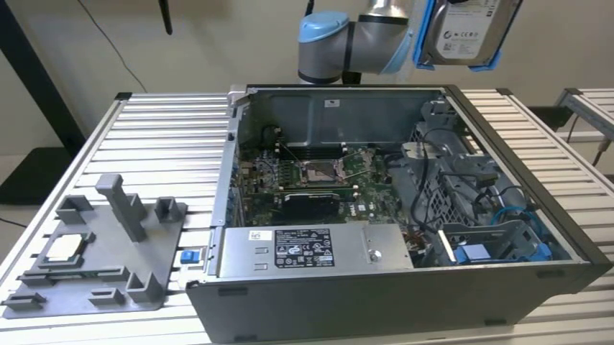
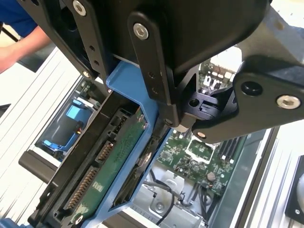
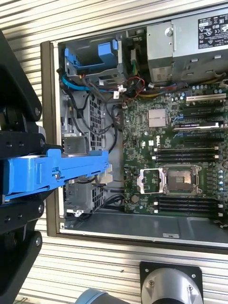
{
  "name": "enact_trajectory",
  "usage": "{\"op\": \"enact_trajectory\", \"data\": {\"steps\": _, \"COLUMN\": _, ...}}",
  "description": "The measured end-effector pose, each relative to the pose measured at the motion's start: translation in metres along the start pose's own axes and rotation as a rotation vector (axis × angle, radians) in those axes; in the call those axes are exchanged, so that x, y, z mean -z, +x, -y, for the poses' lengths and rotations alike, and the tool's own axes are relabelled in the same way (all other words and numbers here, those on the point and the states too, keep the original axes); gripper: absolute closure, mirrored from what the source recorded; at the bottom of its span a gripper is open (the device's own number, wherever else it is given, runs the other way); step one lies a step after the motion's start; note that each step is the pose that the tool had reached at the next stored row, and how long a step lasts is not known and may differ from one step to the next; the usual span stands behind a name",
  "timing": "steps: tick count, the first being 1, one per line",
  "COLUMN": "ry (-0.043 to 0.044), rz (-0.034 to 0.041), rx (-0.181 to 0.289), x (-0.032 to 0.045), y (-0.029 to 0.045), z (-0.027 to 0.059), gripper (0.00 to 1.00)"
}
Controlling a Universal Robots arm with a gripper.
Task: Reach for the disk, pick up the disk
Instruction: 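Pick up the disk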
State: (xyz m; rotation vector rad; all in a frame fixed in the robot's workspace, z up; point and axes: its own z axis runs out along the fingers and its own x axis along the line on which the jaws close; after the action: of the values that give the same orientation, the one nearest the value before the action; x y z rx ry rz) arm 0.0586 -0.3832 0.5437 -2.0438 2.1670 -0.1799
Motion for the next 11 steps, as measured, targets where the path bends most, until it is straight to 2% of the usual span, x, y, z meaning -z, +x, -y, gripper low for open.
{"op": "enact_trajectory", "data": {"steps": 11, "ry": 0.0, "rz": -0.0002, "rx": 0.0, "x": -0.0001, "y": 0.0041, "z": 0.0002, "gripper": 1.0}}
